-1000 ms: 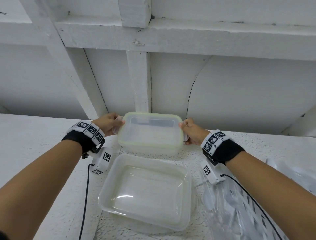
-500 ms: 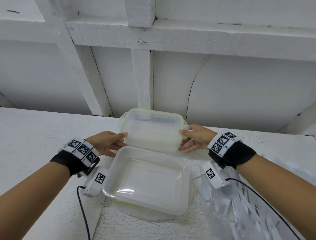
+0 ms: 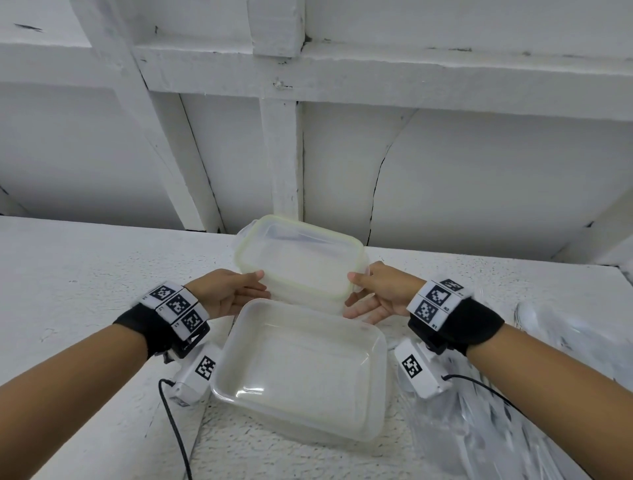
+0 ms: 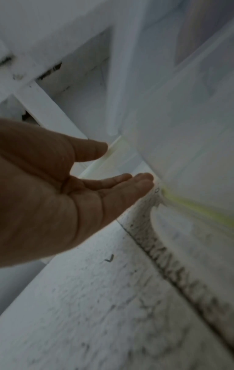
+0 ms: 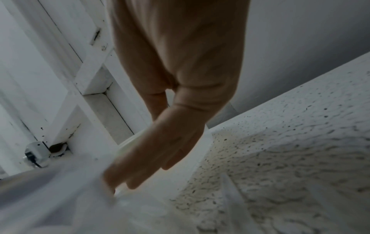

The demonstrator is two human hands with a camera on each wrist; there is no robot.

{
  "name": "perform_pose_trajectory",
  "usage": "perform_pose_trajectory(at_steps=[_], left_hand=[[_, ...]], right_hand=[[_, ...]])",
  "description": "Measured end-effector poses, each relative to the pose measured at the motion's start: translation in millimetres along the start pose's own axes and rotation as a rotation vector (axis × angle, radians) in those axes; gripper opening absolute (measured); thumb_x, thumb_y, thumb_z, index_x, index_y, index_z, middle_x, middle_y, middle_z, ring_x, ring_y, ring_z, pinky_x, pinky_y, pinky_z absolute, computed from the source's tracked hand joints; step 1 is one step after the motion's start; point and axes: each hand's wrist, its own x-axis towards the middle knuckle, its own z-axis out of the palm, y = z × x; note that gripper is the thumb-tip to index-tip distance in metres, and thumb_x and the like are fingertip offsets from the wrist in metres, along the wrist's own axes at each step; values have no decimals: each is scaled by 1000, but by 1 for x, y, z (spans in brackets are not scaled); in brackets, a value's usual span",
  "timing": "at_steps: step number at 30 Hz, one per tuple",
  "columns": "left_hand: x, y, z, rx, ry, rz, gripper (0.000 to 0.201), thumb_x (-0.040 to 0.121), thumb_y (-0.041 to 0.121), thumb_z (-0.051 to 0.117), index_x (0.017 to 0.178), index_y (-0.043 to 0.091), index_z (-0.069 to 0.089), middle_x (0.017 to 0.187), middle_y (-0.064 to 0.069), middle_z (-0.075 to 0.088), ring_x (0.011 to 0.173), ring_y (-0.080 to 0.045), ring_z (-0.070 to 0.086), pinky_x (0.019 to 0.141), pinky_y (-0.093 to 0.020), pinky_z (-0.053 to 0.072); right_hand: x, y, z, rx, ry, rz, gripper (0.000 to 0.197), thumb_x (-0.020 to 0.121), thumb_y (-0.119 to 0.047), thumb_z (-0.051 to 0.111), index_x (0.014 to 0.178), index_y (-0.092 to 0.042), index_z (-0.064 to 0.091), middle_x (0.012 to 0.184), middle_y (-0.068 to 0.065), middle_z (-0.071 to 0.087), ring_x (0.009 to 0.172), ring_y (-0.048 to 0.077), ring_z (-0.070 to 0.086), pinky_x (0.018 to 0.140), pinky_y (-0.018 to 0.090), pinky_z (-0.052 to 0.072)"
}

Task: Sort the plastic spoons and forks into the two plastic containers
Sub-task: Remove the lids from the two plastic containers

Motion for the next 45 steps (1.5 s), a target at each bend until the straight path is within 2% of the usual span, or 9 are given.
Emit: perform_pose_trajectory(at_steps=[4, 7, 21, 26, 30, 34, 39, 42, 45], left_hand=[[4, -4, -1, -91, -21, 9, 27, 92, 23, 54, 97, -3, 62, 78, -9, 73, 66, -11, 71, 57, -20, 57], [7, -7, 0, -110, -17, 37, 26, 92, 22, 53, 94, -2, 61, 73, -8, 73, 63, -10, 70, 55, -18, 56], [8, -7, -1, -62, -17, 79, 28, 95, 20, 50, 87, -3, 63, 72, -11, 72, 61, -12, 70, 55, -18, 56], [3, 2, -4, -89, -35, -34, 30, 90, 24, 56, 98, -4, 61, 91, -19, 72, 68, -17, 72, 55, -22, 57], [3, 10, -1, -73, -47, -80, 34, 90, 26, 57, 101, -6, 59, 84, -17, 72, 67, -16, 72, 54, -22, 57], [4, 11, 3, -74, -69, -78, 26, 92, 21, 54, 97, -3, 60, 79, -14, 73, 64, -13, 71, 53, -20, 56], [6, 4, 0, -24, -73, -41, 31, 93, 25, 50, 93, -4, 62, 74, -10, 72, 59, -12, 69, 53, -19, 55], [7, 2, 1, -21, -80, -26, 34, 94, 26, 48, 93, -6, 61, 67, -8, 70, 55, -11, 66, 50, -18, 53], [5, 3, 1, -45, -82, -35, 34, 94, 25, 48, 92, -6, 62, 72, -11, 72, 58, -13, 69, 50, -19, 54]], right_hand=[[3, 2, 2, -25, 40, 1, 40, 98, -28, 47, 125, 0, 36, 93, 18, 63, 68, 25, 71, 45, 30, 53], [5, 4, 3, -28, 49, -8, 44, 98, -29, 47, 127, -1, 33, 93, 17, 63, 67, 25, 71, 45, 31, 54], [5, 7, 3, -32, 55, -23, 34, 97, -33, 47, 115, -8, 32, 91, 13, 64, 68, 24, 71, 46, 30, 54], [5, 6, 2, -37, 53, -25, 34, 97, -32, 47, 115, -7, 33, 91, 13, 64, 68, 24, 71, 46, 30, 55], [6, 5, 3, -55, 48, -17, 38, 97, -33, 46, 120, -6, 33, 91, 13, 64, 68, 22, 71, 47, 31, 55], [7, 5, 3, -69, 45, -14, 42, 97, -34, 45, 124, -3, 34, 91, 13, 64, 68, 22, 71, 46, 31, 55], [3, 3, 4, -49, 50, -21, 32, 98, -32, 44, 114, -9, 30, 89, 12, 62, 63, 19, 70, 46, 31, 55], [1, 3, 4, -57, 51, -23, 32, 98, -33, 44, 115, -10, 30, 90, 11, 62, 65, 19, 70, 48, 32, 57], [1, 4, 5, -58, 64, -20, 33, 98, -33, 44, 116, -10, 30, 90, 11, 63, 64, 19, 70, 47, 31, 56]])
